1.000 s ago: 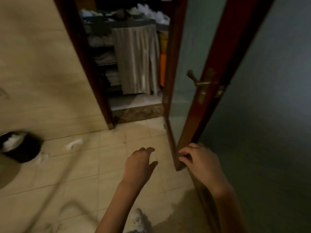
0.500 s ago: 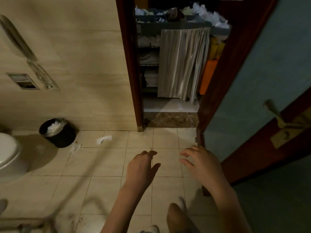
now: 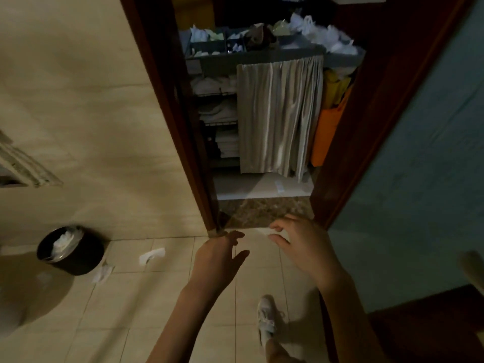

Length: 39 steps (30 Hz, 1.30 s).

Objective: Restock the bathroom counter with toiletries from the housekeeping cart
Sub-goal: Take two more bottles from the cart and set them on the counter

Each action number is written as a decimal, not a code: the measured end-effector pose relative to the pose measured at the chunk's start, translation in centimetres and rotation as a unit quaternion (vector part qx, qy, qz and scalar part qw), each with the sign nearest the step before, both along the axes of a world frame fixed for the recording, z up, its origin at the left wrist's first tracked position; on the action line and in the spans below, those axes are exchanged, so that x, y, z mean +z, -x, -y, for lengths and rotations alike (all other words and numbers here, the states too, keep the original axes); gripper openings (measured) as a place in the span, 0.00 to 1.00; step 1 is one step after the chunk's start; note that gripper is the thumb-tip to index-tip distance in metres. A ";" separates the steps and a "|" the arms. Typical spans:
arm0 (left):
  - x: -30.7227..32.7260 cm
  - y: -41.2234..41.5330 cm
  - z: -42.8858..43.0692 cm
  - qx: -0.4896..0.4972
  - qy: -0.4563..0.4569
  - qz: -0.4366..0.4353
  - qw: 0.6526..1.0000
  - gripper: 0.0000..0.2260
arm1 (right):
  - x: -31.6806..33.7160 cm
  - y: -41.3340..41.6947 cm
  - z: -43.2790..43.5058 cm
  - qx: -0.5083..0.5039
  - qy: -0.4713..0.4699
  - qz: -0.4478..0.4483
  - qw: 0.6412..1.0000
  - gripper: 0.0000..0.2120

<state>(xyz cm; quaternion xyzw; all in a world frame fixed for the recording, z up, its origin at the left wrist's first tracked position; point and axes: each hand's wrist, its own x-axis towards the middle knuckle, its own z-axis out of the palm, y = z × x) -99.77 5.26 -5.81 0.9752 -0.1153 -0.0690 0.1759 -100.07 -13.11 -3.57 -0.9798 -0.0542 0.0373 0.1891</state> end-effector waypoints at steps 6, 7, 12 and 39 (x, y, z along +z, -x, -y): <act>1.3 -10.9 5.9 -0.020 0.020 0.014 1.000 0.14 | 0.8 -10.1 5.3 -0.014 -0.013 0.014 1.000 0.13; 1.3 -12.2 6.6 -0.019 0.026 0.013 0.999 0.14 | 0.6 -11.3 6.0 -0.016 -0.015 0.014 1.000 0.13; 0.8 -16.6 8.2 -0.010 0.024 0.004 1.000 0.15 | -0.2 -16.5 7.9 -0.011 -0.015 0.009 1.000 0.13; 0.8 -52.9 5.5 0.052 0.071 0.020 0.996 0.18 | 1.4 -53.1 6.2 0.028 0.004 0.003 1.000 0.12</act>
